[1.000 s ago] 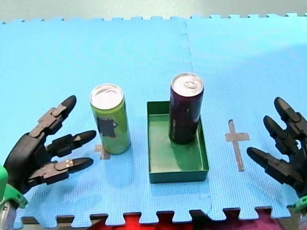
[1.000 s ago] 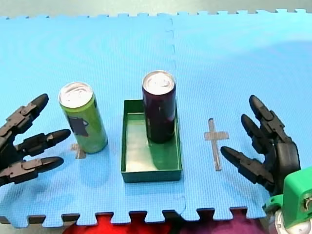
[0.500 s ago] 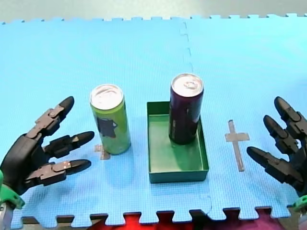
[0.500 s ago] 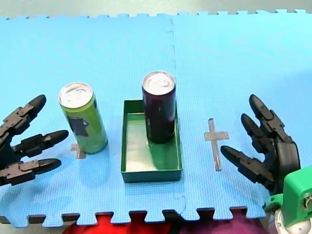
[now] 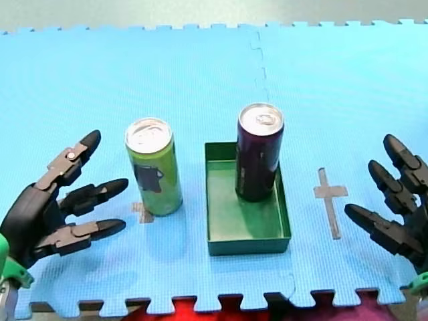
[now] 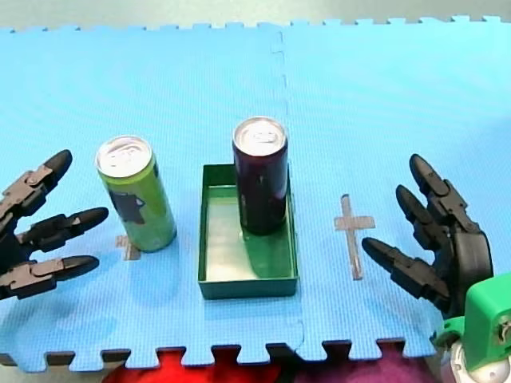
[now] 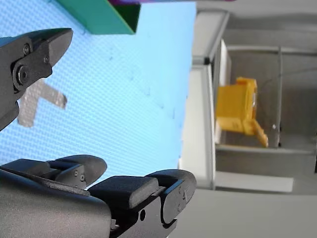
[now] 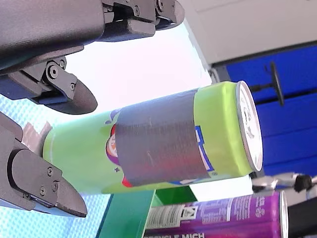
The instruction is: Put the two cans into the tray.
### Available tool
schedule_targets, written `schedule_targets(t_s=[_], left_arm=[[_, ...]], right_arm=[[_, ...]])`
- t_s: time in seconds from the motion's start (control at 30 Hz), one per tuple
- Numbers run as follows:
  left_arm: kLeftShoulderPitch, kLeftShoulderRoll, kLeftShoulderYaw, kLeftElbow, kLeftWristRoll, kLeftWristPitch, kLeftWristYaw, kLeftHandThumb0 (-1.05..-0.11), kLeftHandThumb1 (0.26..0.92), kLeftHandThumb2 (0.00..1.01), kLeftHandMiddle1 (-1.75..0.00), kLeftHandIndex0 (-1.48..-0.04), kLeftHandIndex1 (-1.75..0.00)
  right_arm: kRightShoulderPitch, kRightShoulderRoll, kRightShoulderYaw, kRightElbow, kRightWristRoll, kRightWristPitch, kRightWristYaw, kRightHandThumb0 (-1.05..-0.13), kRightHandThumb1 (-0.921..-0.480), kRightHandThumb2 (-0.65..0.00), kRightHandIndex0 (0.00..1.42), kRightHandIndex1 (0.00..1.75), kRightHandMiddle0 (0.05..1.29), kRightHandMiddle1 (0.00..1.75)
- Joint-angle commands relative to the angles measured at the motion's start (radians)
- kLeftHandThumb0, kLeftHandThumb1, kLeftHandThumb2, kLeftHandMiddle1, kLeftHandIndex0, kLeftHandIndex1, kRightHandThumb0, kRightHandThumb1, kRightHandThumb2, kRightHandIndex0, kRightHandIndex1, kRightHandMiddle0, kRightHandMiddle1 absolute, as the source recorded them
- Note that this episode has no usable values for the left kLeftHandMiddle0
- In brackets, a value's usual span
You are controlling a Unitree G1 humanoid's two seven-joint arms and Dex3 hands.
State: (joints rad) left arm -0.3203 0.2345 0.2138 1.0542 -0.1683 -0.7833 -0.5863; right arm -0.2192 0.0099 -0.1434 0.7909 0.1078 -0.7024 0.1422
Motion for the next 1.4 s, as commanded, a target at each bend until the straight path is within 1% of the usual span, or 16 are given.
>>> schedule_targets(t_s=[0.0,0.03,0.1,0.17,0.2,0.23,0.27,0.37,0.47,0.67,0.8,0.9,1.13,1.23,1.3,1.37], left_arm=[[0.007,-0.004,-0.007,-0.001,0.038,-0.036,0.084,-1.048,0.723,0.02,0.0,-0.09,0.0],[0.008,-0.011,-0.01,0.001,0.055,-0.05,0.123,-1.048,0.734,0.02,0.0,-0.09,0.0],[0.009,-0.025,-0.02,0.006,0.09,-0.076,0.192,-1.048,0.788,0.04,0.0,-0.09,0.0],[0.007,-0.029,-0.031,0.018,0.119,-0.097,0.237,-1.048,0.844,0.06,0.0,-0.09,0.0],[0.005,-0.025,-0.037,0.025,0.131,-0.108,0.251,-1.048,0.889,0.16,0.0,-0.09,0.0],[0.003,-0.02,-0.04,0.033,0.14,-0.119,0.261,-1.048,0.905,0.3,0.0,-0.09,0.0],[0.0,-0.016,-0.043,0.04,0.146,-0.129,0.269,-1.048,0.914,0.47,0.0,-0.1,0.0],[-0.003,-0.012,-0.046,0.055,0.149,-0.152,0.281,-1.048,0.92,0.7,0.0,-0.1,0.0],[0.0,-0.013,-0.051,0.06,0.149,-0.176,0.284,-1.048,0.921,0.79,0.0,-0.1,0.0],[0.004,-0.02,-0.057,0.06,0.14,-0.21,0.283,-1.048,0.921,0.82,0.0,-0.1,0.0],[0.007,-0.025,-0.049,0.056,0.09,-0.205,0.215,-1.048,0.921,0.82,0.0,-0.09,0.0],[0.008,-0.019,-0.047,0.049,0.068,-0.197,0.178,-1.048,0.921,0.82,0.0,-0.09,0.0],[0.006,-0.014,-0.055,0.04,0.093,-0.2,0.21,-1.048,0.921,0.8,0.0,-0.09,0.0],[0.009,-0.013,-0.059,0.023,0.088,-0.186,0.203,-1.048,0.921,0.79,0.0,-0.09,0.0],[0.008,-0.02,-0.048,0.013,0.043,-0.156,0.152,-1.048,0.921,0.76,-0.11,-0.09,0.0],[0.002,-0.029,-0.031,0.007,0.005,-0.14,0.126,-1.048,0.921,0.77,-0.19,-0.1,0.0]], right_arm=[[-0.001,-0.001,-0.001,0.001,0.002,-0.003,-0.002,-0.695,-0.671,0.0,0.45,0.0,0.39,0.0],[-0.001,-0.001,0.0,0.0,0.001,-0.003,-0.003,-0.695,-0.671,0.0,0.45,0.0,0.39,0.0],[-0.001,0.0,0.001,0.0,0.0,-0.002,-0.004,-0.697,-0.672,0.0,0.45,0.0,0.39,0.0],[-0.001,0.0,0.001,-0.001,-0.002,-0.003,-0.005,-0.697,-0.672,0.0,0.45,0.0,0.39,0.0],[0.0,0.001,0.002,-0.002,-0.003,-0.003,-0.006,-0.698,-0.673,-0.001,0.45,0.0,0.39,0.0],[0.0,0.001,0.002,-0.001,-0.004,-0.003,-0.006,-0.698,-0.673,-0.001,0.45,0.0,0.39,0.0],[0.0,0.001,0.003,-0.001,-0.004,-0.003,-0.007,-0.698,-0.673,-0.001,0.45,0.0,0.39,0.0],[-0.001,-0.001,0.004,0.002,-0.006,-0.004,-0.007,-0.698,-0.674,-0.001,0.45,0.0,0.39,0.0],[-0.002,-0.003,0.004,0.006,-0.007,-0.006,-0.005,-0.699,-0.675,-0.001,0.45,0.0,0.39,0.0],[-0.002,-0.003,0.005,0.004,-0.007,-0.006,-0.006,-0.7,-0.675,0.0,0.44,0.0,0.39,0.0],[0.0,-0.003,0.007,0.0,-0.009,-0.004,-0.007,-0.7,-0.675,0.0,0.44,0.0,0.39,0.0],[0.0,-0.003,0.007,0.001,-0.01,-0.004,-0.009,-0.701,-0.675,0.0,0.44,0.0,0.39,0.0],[-0.003,-0.006,0.007,0.01,-0.011,-0.009,-0.007,-0.703,-0.676,0.0,0.44,0.0,0.39,0.0],[-0.004,-0.007,0.007,0.013,-0.011,-0.011,-0.007,-0.706,-0.678,-0.001,0.44,0.0,0.38,0.0],[-0.005,-0.006,0.007,0.014,-0.012,-0.012,-0.009,-0.707,-0.678,-0.001,0.44,0.0,0.38,0.0],[-0.005,-0.005,0.007,0.016,-0.013,-0.013,-0.01,-0.707,-0.678,-0.001,0.44,0.0,0.39,0.0]])
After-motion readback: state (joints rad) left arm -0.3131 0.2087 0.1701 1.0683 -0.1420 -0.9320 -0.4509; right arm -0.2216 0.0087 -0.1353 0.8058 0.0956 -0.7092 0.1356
